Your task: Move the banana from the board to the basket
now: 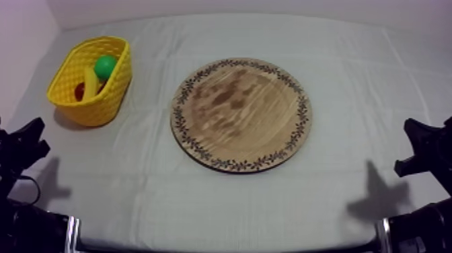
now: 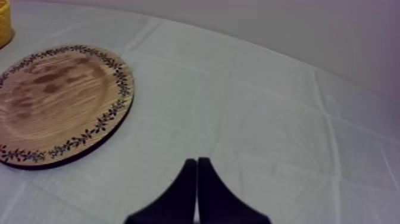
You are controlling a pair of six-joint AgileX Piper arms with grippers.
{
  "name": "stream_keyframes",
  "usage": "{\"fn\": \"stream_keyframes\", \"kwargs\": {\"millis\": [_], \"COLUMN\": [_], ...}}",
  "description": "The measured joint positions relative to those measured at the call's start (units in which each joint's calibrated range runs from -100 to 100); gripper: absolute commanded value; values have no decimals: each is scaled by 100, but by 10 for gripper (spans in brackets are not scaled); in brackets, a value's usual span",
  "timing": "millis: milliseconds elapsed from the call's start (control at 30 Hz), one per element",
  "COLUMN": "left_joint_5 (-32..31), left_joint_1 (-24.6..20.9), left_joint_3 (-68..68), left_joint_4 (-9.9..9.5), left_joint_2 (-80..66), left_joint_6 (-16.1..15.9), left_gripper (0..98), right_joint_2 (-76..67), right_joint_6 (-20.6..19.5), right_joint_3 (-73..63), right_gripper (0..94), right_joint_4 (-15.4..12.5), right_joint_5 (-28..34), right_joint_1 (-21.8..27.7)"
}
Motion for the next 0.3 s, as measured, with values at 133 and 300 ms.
{"fn": "stream_keyframes", "kwargs": {"millis": [133, 300], "left_joint_5": [-55, -71], "left_joint_1": [-24, -23], "left_joint_3": [18, 18], "left_joint_4": [-4, -4], "left_joint_2": [-24, -36], "left_joint_6": [217, 280], "left_gripper": [0, 0], "right_joint_2": [0, 0], "right_joint_6": [0, 0], "right_joint_3": [0, 0], "right_gripper": [2, 2], "right_joint_4": [0, 0], "right_joint_5": [0, 0], "right_joint_1": [0, 0]}}
